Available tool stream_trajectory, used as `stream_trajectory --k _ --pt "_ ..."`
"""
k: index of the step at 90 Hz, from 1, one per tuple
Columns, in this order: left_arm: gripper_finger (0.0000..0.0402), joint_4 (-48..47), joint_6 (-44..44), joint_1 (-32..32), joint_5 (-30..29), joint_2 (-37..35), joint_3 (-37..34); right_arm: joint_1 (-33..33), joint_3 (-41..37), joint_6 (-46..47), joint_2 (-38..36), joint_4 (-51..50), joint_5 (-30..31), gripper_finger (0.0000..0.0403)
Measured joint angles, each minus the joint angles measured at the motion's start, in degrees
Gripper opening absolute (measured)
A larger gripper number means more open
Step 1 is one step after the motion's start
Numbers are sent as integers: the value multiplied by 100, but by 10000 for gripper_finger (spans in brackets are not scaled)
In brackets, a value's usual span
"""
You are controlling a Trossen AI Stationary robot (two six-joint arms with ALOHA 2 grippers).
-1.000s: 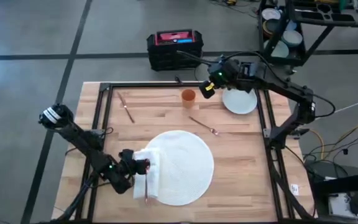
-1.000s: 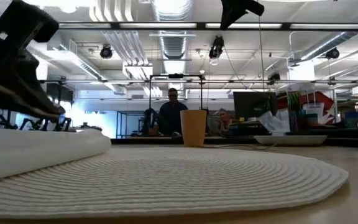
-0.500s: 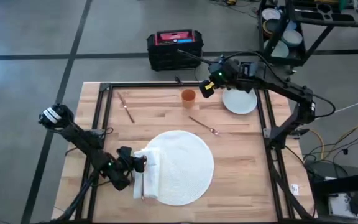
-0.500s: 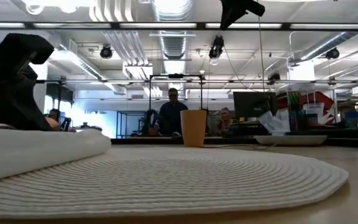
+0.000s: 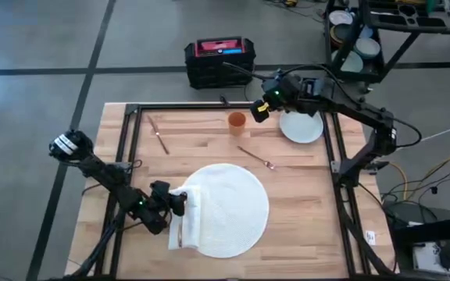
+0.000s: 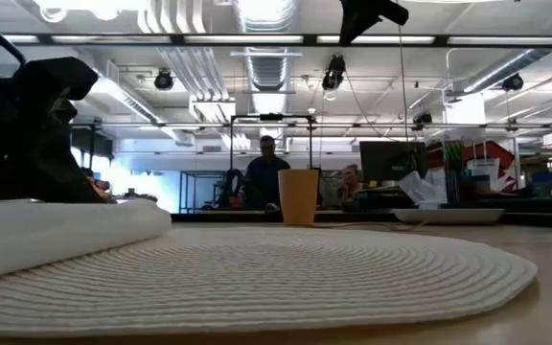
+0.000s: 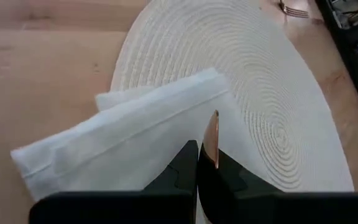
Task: Set table place
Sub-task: Put the gold spoon on the white napkin
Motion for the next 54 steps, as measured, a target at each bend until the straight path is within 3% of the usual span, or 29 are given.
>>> stream_trajectory --k 22,54 --pt "15 -2 6 17 194 0 -69 0 0 126 0 2 -2 0" --pt "96 4 -140 46 348 0 -184 0 0 158 0 4 -2 0"
